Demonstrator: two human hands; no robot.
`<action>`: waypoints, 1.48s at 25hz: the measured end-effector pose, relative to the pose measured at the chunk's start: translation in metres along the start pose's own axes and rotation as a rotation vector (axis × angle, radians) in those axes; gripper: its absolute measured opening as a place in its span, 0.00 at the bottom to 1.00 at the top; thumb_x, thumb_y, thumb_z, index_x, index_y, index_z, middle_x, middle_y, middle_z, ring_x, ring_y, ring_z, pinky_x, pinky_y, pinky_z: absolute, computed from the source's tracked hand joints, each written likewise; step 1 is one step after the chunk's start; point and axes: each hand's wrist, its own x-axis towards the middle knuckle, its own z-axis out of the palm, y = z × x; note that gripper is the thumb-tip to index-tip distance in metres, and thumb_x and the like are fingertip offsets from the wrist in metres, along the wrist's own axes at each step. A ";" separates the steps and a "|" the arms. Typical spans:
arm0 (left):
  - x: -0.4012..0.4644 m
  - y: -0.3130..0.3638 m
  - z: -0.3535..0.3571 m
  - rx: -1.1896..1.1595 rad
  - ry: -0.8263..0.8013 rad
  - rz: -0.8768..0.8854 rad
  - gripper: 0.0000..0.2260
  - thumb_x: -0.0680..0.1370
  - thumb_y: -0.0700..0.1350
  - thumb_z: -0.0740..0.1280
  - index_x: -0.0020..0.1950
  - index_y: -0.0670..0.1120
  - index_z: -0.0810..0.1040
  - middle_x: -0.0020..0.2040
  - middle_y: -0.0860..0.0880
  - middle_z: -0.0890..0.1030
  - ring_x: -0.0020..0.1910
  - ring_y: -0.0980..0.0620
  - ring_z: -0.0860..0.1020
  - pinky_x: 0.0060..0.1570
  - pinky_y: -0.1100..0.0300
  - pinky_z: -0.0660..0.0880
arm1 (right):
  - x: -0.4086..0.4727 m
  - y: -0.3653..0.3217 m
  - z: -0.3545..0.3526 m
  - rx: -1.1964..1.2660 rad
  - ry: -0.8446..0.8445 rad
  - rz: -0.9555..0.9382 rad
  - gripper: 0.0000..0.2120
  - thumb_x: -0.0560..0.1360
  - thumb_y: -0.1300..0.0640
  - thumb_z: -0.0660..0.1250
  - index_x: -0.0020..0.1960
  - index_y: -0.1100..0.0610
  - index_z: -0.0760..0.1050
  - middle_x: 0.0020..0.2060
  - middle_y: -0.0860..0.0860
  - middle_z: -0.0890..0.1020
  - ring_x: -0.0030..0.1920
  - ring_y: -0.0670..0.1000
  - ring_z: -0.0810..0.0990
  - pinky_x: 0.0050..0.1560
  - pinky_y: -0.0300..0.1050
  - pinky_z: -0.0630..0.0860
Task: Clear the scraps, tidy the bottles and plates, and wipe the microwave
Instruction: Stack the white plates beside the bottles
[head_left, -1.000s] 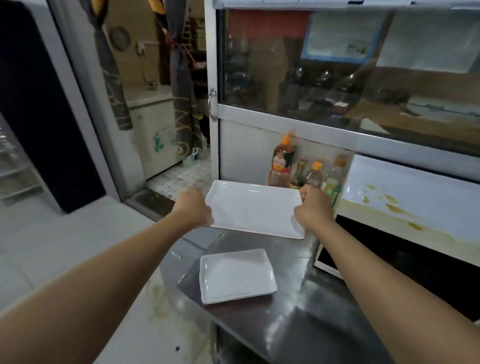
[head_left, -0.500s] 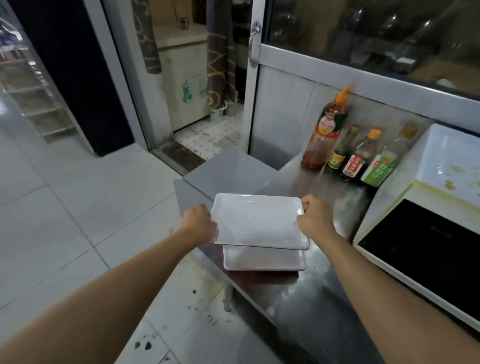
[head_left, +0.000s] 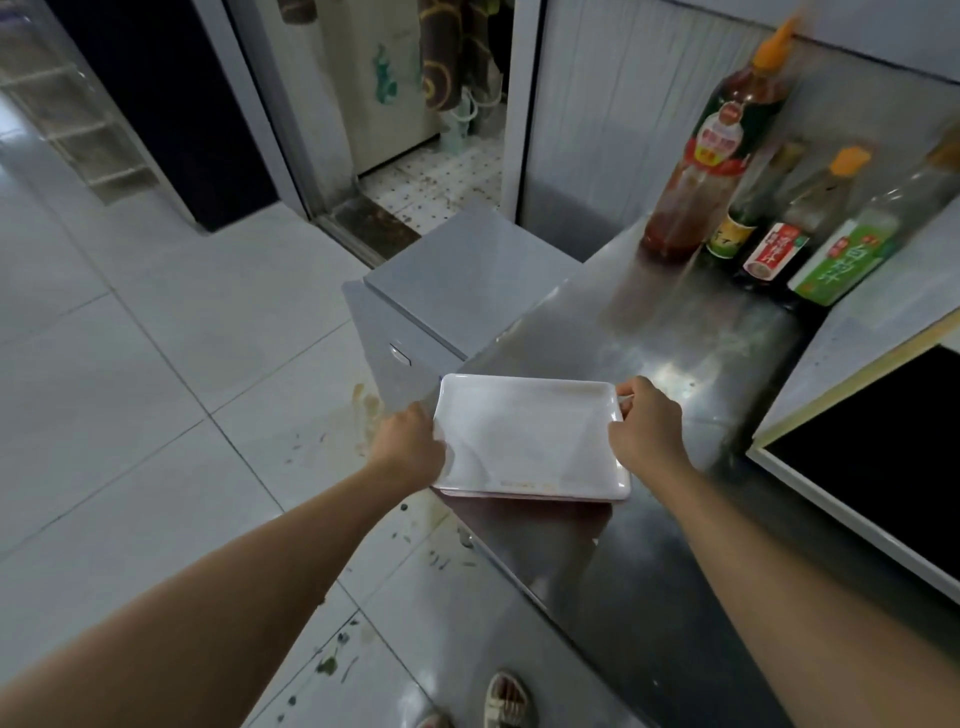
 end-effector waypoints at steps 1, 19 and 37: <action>-0.001 0.000 0.002 -0.008 0.002 0.002 0.12 0.75 0.41 0.62 0.56 0.38 0.71 0.52 0.39 0.79 0.53 0.39 0.76 0.43 0.55 0.69 | 0.000 0.002 0.001 0.001 0.002 0.000 0.14 0.69 0.72 0.61 0.52 0.61 0.73 0.50 0.58 0.79 0.50 0.59 0.76 0.50 0.52 0.76; -0.013 0.000 0.022 -0.157 0.016 -0.020 0.11 0.78 0.46 0.62 0.56 0.41 0.75 0.52 0.42 0.80 0.54 0.42 0.76 0.51 0.54 0.73 | -0.009 0.024 0.008 -0.023 -0.144 0.031 0.18 0.74 0.63 0.62 0.63 0.61 0.68 0.58 0.60 0.76 0.58 0.61 0.74 0.57 0.50 0.72; 0.019 0.055 -0.018 -0.119 0.060 0.019 0.11 0.79 0.46 0.59 0.53 0.39 0.74 0.53 0.39 0.79 0.54 0.39 0.75 0.50 0.52 0.71 | 0.029 0.009 -0.038 -0.028 -0.045 0.037 0.11 0.74 0.65 0.59 0.55 0.65 0.72 0.55 0.62 0.78 0.55 0.63 0.75 0.47 0.46 0.69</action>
